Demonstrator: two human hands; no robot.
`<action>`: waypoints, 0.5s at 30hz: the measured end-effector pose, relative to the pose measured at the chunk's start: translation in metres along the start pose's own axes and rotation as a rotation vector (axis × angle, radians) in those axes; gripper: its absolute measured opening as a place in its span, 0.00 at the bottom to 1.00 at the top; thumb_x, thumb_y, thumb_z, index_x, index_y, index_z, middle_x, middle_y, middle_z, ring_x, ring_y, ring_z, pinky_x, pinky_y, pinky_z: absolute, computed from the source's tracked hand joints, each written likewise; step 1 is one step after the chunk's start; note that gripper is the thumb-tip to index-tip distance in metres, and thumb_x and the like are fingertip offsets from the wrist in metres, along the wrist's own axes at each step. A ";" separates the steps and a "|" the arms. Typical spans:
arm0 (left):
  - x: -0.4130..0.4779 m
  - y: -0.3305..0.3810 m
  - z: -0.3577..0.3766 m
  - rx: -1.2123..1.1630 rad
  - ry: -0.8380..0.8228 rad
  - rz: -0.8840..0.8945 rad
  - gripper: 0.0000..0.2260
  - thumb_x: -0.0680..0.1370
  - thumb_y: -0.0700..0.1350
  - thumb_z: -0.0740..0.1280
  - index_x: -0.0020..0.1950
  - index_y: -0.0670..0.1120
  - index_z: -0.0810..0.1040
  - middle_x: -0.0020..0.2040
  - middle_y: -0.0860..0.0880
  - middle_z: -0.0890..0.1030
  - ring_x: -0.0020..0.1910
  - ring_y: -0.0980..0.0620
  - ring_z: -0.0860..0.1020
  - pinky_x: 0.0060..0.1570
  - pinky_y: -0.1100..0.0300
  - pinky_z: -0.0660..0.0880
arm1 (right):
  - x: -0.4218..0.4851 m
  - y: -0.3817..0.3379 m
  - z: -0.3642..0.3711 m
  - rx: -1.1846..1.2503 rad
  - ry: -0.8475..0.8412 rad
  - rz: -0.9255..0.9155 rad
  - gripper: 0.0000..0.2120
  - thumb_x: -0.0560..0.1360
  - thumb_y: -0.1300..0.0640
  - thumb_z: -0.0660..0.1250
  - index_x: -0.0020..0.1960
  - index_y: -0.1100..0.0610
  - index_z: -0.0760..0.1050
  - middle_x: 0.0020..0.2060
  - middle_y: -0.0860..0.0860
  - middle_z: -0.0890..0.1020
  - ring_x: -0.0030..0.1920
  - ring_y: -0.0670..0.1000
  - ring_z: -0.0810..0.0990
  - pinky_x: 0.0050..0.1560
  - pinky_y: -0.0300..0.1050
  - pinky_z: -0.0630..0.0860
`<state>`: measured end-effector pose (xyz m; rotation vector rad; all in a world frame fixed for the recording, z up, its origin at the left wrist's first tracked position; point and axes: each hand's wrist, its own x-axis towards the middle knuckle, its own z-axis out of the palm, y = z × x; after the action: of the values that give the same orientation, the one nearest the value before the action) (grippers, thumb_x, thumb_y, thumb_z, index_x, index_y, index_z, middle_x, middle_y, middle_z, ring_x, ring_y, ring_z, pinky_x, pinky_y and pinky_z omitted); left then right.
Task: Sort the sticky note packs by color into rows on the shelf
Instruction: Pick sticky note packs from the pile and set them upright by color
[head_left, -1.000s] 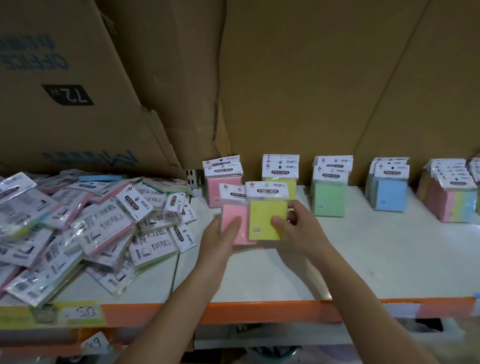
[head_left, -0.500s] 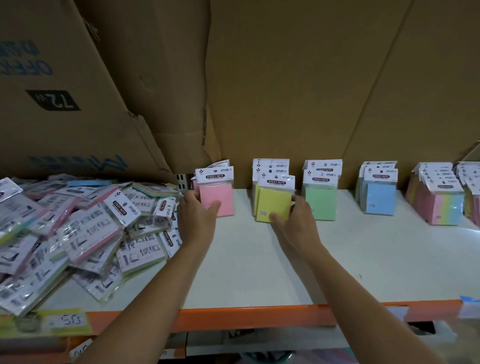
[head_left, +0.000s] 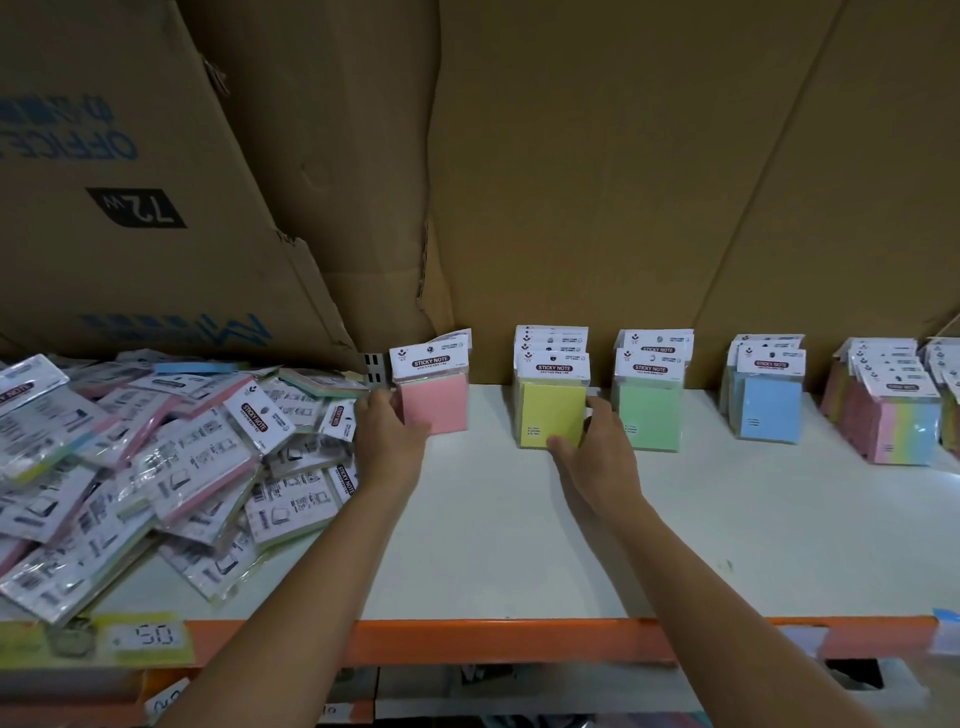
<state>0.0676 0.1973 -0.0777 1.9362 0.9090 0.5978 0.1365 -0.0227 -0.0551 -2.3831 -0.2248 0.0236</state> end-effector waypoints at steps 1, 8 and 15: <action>0.001 0.000 -0.001 -0.010 0.004 0.003 0.12 0.71 0.42 0.70 0.51 0.50 0.71 0.51 0.49 0.75 0.46 0.49 0.78 0.34 0.60 0.71 | 0.000 -0.002 -0.001 -0.004 -0.002 0.007 0.30 0.73 0.54 0.74 0.70 0.58 0.65 0.64 0.57 0.74 0.61 0.58 0.75 0.58 0.55 0.73; 0.004 0.010 -0.007 -0.110 -0.065 -0.039 0.17 0.74 0.36 0.68 0.54 0.53 0.67 0.50 0.52 0.80 0.47 0.51 0.80 0.38 0.60 0.73 | -0.031 -0.034 0.002 -0.037 0.126 -0.183 0.23 0.79 0.56 0.67 0.71 0.58 0.67 0.64 0.57 0.71 0.56 0.58 0.77 0.51 0.50 0.72; 0.016 0.038 -0.021 -0.310 -0.135 -0.098 0.14 0.76 0.38 0.69 0.58 0.49 0.72 0.50 0.52 0.77 0.41 0.60 0.75 0.31 0.69 0.68 | 0.003 -0.107 0.045 -0.006 -0.138 -0.272 0.19 0.80 0.55 0.64 0.67 0.64 0.70 0.62 0.61 0.74 0.60 0.59 0.74 0.57 0.47 0.68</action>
<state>0.0769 0.2079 -0.0333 1.6243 0.7715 0.5110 0.1187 0.0853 -0.0156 -2.3395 -0.6126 0.0597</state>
